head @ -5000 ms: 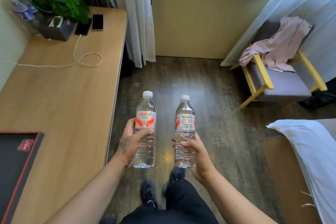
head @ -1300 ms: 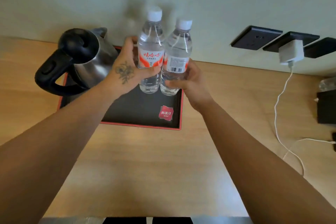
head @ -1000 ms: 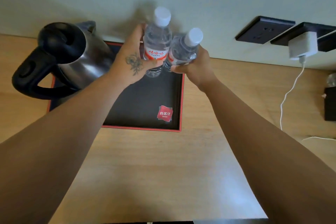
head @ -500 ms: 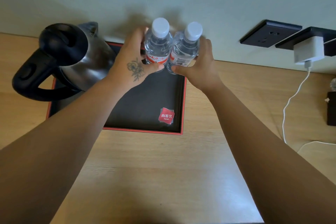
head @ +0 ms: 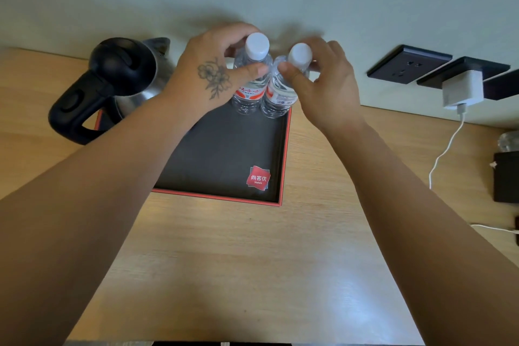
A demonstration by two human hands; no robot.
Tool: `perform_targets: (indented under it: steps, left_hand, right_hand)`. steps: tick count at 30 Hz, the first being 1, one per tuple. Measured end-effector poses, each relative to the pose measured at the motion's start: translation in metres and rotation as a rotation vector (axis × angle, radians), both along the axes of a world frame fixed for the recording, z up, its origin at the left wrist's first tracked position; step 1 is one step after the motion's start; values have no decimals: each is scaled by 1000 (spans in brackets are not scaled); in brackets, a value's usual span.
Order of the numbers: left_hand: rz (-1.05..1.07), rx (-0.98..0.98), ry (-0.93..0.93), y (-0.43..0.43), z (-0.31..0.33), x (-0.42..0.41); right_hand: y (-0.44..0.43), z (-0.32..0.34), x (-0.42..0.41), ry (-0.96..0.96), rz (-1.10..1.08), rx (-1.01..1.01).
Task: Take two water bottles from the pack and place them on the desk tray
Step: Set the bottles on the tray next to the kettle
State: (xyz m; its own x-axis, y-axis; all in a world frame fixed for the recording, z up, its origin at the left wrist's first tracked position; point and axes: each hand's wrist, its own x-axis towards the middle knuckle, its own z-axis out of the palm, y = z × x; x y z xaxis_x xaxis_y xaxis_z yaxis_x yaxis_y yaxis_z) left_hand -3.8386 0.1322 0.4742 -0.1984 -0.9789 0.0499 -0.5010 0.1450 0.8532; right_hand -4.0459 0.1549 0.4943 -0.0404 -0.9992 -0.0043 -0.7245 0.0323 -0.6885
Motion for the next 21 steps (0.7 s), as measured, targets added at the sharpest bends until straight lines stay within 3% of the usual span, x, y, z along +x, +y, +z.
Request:
perform_targets:
  steps: [15,21]
  left_hand:
    - [48,88,-4,7,7,1]
    - [42,85,4,5,6,1]
  right_hand:
    - [-14,22,-19,-22,224,224]
    - [-17,18,-28,-225,367,339]
